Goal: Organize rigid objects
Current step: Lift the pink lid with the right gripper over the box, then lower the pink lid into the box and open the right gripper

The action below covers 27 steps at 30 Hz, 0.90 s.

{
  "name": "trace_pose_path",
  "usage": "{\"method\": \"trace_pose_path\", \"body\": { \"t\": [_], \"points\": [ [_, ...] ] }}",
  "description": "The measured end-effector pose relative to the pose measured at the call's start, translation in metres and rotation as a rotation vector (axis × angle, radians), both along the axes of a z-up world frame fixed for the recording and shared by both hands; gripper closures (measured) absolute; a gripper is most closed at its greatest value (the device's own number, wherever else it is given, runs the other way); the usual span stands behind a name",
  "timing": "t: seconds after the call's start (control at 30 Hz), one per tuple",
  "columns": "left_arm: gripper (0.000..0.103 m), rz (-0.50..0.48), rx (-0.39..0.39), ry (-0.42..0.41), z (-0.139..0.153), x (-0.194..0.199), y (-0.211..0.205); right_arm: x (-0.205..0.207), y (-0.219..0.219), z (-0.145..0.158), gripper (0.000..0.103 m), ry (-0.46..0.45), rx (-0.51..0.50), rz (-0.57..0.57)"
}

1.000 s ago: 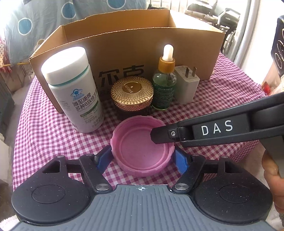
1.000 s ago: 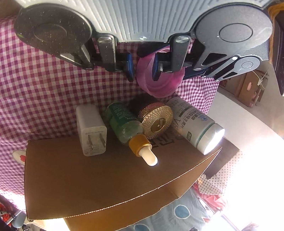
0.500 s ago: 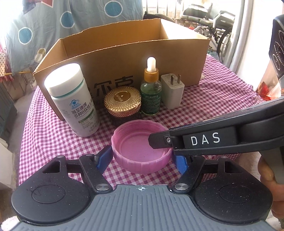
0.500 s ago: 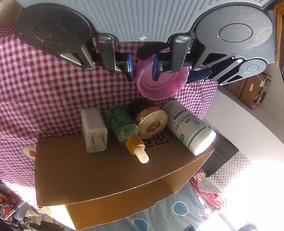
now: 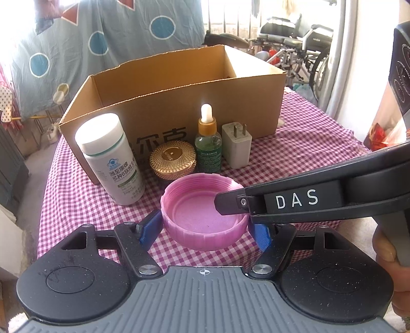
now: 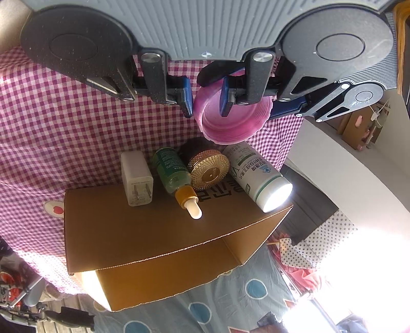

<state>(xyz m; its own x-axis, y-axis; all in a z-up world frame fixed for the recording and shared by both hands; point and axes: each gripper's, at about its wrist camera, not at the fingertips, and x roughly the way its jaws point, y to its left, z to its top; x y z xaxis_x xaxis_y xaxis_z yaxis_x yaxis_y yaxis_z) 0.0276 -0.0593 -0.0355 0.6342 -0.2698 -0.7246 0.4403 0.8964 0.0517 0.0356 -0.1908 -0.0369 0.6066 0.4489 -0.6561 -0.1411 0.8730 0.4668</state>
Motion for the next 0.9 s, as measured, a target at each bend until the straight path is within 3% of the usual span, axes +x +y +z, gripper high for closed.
{"method": "trace_pose_path", "body": {
  "t": [0.23,0.47,0.67,0.77,0.9],
  "points": [
    [0.03,0.003,-0.008,-0.063,0.018,-0.009,0.0,-0.009,0.002,0.019,0.078,-0.056,-0.007,-0.004],
    [0.03,-0.003,-0.01,-0.208,0.065,-0.003,0.002,-0.006,0.003,0.074,0.078,-0.202,-0.029,0.013],
    [0.03,-0.015,0.001,-0.298,0.104,0.034,-0.003,0.033,0.001,0.124,0.078,-0.281,-0.061,0.061],
    [0.03,-0.024,0.001,-0.257,0.113,0.068,-0.004,0.07,-0.004,0.135,0.078,-0.245,-0.056,0.095],
    [0.03,-0.031,0.004,-0.123,0.115,0.124,-0.003,0.131,-0.011,0.136,0.078,-0.139,-0.039,0.132]
  ]
}}
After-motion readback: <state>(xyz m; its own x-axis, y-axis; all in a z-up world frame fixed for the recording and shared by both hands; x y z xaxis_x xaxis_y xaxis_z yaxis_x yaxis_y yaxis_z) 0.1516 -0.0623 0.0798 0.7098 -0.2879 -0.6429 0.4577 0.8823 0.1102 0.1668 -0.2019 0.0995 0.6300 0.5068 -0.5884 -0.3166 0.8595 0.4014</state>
